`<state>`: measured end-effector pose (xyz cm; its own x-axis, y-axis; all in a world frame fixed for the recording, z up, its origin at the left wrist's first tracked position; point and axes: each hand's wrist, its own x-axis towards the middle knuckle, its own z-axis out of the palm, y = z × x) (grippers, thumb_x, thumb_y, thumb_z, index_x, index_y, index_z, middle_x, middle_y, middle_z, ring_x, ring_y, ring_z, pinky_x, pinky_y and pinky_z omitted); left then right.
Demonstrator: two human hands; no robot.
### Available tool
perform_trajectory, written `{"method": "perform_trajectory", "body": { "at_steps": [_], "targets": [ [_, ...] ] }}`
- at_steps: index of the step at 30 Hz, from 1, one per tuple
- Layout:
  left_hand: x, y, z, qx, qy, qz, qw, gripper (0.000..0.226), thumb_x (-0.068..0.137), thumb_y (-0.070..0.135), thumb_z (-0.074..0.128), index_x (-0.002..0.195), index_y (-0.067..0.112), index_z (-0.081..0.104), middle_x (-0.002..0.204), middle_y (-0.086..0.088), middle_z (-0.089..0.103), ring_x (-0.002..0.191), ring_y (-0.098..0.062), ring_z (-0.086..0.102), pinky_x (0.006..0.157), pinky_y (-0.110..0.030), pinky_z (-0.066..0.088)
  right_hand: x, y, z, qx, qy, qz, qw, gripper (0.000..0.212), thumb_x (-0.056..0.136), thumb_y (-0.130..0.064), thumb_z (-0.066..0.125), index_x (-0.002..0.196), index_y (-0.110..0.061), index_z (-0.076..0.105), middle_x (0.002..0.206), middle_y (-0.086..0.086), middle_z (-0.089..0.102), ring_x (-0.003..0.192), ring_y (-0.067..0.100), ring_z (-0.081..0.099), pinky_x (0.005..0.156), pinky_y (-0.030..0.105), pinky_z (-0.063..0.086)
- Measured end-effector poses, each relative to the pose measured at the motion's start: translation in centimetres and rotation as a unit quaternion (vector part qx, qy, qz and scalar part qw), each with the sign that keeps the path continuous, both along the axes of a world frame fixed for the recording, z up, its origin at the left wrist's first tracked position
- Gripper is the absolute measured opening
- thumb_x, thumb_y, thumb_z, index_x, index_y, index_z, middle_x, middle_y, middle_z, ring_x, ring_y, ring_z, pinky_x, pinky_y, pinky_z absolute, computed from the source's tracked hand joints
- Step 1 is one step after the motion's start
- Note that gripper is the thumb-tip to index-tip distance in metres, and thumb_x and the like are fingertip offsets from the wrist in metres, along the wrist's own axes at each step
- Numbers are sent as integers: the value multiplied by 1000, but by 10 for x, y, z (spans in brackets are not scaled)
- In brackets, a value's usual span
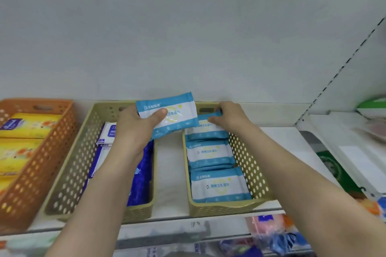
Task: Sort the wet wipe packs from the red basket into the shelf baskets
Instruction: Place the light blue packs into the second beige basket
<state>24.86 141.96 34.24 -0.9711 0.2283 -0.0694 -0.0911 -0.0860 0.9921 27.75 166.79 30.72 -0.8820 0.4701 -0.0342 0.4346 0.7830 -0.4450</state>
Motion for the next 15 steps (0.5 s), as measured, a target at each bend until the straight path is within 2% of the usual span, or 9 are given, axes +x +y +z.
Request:
{"method": "perform_trajectory", "body": {
  "at_steps": [3,5,7,9,10,12,14,15],
  "targets": [
    [-1,4,-1,-23,-3,-3,1000,12,83,11,75,89,19,69,90,2,75,79,-10,73,67,-23,58,-1,-1,-13,125,-2,35,991,33,85,-29,72,108,-10,57,109,9,61,101,27,58,71,30,39],
    [-2,5,-1,-35,-6,-6,999,12,82,11,75,92,17,70,92,0,75,81,-13,73,69,-25,57,-2,1,-13,133,44,26,990,28,87,-28,69,108,-12,59,109,7,60,100,25,58,72,30,40],
    [-4,6,-2,-50,-8,-18,999,14,82,11,75,95,14,70,93,-1,75,83,-15,73,72,-27,57,-1,0,2,50,140,-14,989,21,92,-30,65,107,-15,65,106,0,64,96,17,60,77,26,43],
    [-3,9,-5,-70,-14,-40,997,13,82,13,76,94,14,71,91,0,76,83,-15,73,74,-30,57,4,-7,25,-88,197,3,976,19,94,-34,63,105,-20,69,101,-10,68,92,5,62,84,21,47],
    [-1,12,-6,-75,-18,-52,996,12,82,13,76,92,15,71,89,0,76,81,-14,73,73,-29,56,8,-12,37,-152,181,53,970,20,93,-36,64,105,-22,70,100,-13,70,93,2,63,86,20,48],
    [4,17,-7,-79,-22,-80,993,14,81,12,76,94,14,71,88,0,76,77,-12,73,66,-26,56,16,-22,51,-224,86,169,956,23,90,-39,68,108,-25,72,103,-13,73,99,1,66,91,22,51],
    [7,22,-9,-87,-21,-102,991,19,82,12,76,100,11,71,92,-4,76,81,-17,73,67,-27,57,22,-24,51,-230,7,221,948,25,85,-37,75,107,-27,72,104,-11,74,100,5,68,93,27,52],
    [8,25,-12,-97,-17,-104,990,22,82,13,76,103,11,70,94,-5,76,85,-19,73,70,-29,57,23,-22,49,-227,-3,217,949,25,82,-35,78,106,-26,73,103,-10,74,98,7,69,93,30,53]
  ]
}}
